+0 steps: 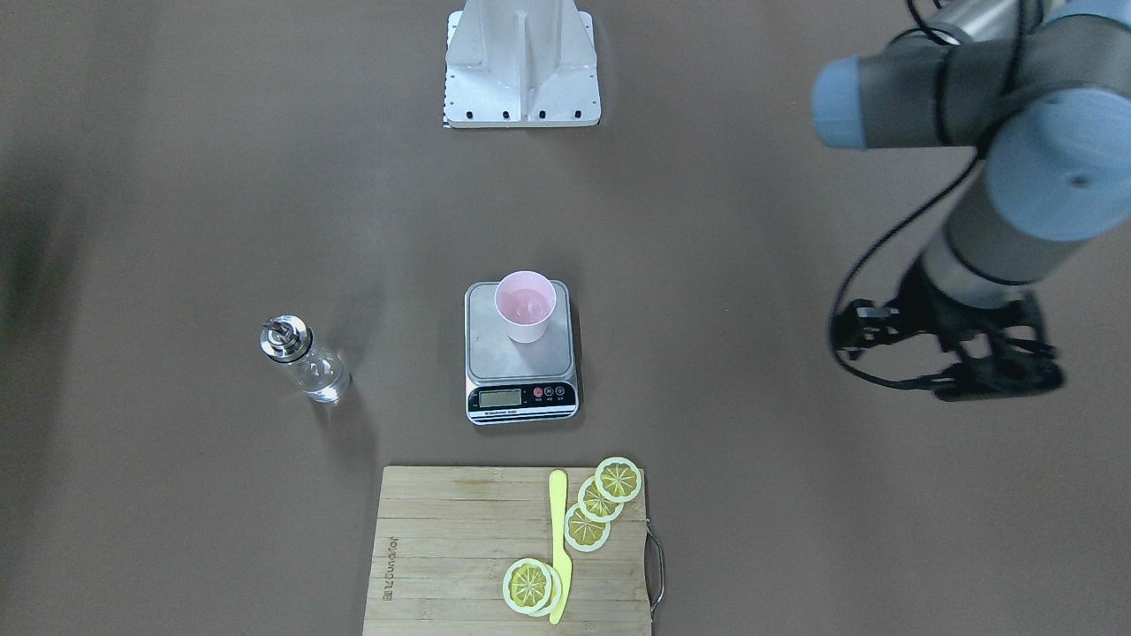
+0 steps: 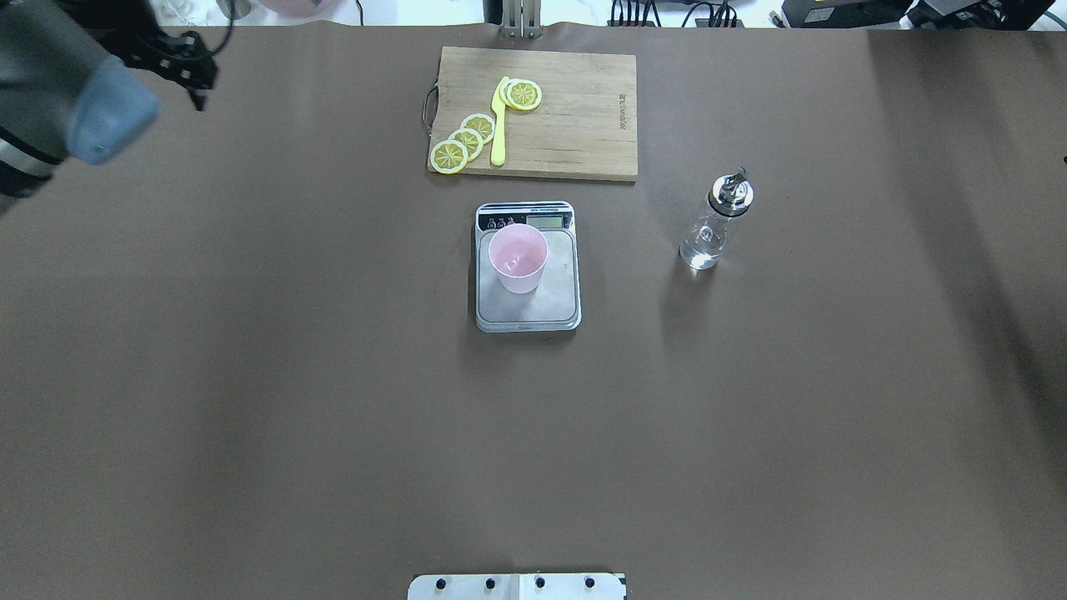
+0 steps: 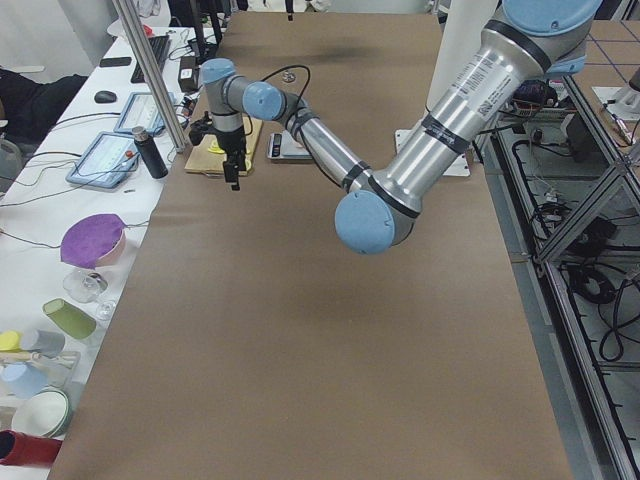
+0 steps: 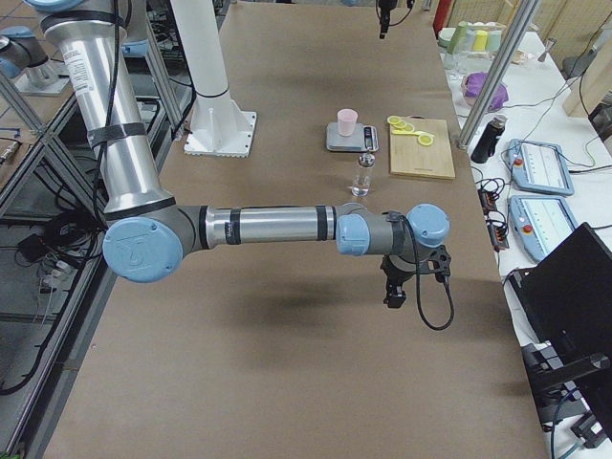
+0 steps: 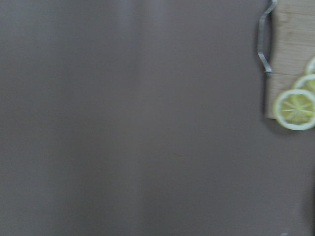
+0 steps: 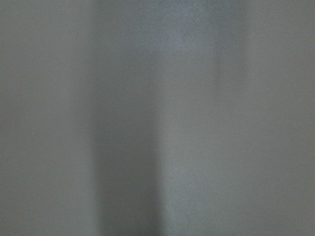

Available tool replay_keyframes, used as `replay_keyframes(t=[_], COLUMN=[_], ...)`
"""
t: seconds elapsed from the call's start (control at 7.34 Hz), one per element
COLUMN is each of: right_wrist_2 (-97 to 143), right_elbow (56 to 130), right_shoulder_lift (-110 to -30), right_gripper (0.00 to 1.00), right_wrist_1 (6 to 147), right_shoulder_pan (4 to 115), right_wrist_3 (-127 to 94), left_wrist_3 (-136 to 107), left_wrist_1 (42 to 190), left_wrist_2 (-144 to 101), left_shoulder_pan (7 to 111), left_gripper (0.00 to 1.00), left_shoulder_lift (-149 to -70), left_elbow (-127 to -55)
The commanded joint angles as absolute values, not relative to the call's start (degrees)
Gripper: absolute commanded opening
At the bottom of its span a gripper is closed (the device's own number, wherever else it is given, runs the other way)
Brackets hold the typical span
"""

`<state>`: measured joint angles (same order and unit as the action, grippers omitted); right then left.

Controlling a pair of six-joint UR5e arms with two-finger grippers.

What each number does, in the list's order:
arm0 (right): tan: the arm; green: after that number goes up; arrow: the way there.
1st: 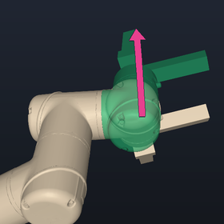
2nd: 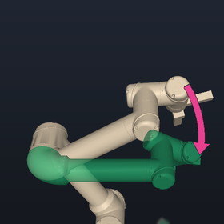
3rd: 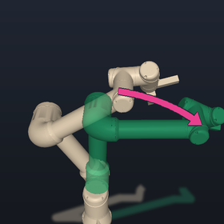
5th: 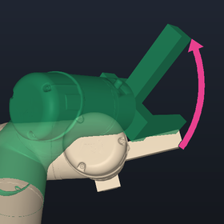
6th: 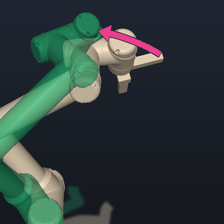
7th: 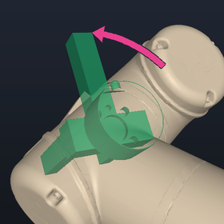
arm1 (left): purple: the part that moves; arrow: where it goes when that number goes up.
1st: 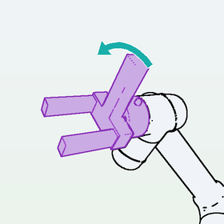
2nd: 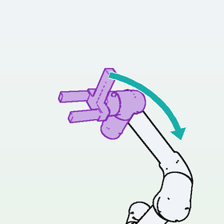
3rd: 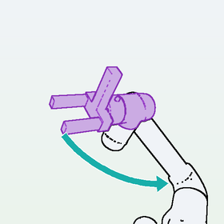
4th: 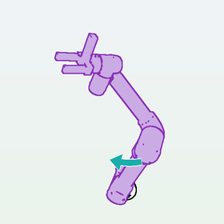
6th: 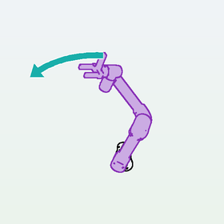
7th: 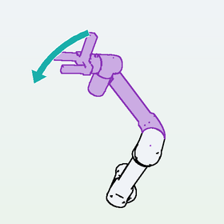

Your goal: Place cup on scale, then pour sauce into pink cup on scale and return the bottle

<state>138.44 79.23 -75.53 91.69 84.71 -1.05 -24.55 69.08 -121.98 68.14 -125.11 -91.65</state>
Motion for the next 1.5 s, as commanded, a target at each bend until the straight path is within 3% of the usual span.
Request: replay_keyframes(t=[0.0,0.27,1.36], right_wrist_2=[138.16,134.83,137.11], right_elbow=[79.19,79.37,80.16], right_shoulder_lift=[-75.76,-75.59,-78.49], right_gripper=[1.0,1.0,1.0], right_wrist_1=[91.76,91.84,91.76], right_shoulder_pan=[85.43,86.13,88.5], right_wrist_3=[2.9,2.9,2.9], left_wrist_3=[-13.37,-5.91,-6.06], left_wrist_1=[73.45,84.08,84.46], left_wrist_2=[-123.21,-123.75,-135.62], left_shoulder_pan=[80.91,85.15,88.95], left_gripper=[0.98,0.98,0.98], left_shoulder_lift=[-115.88,-106.64,-99.14], left_elbow=[-90.09,-88.08,-86.04])
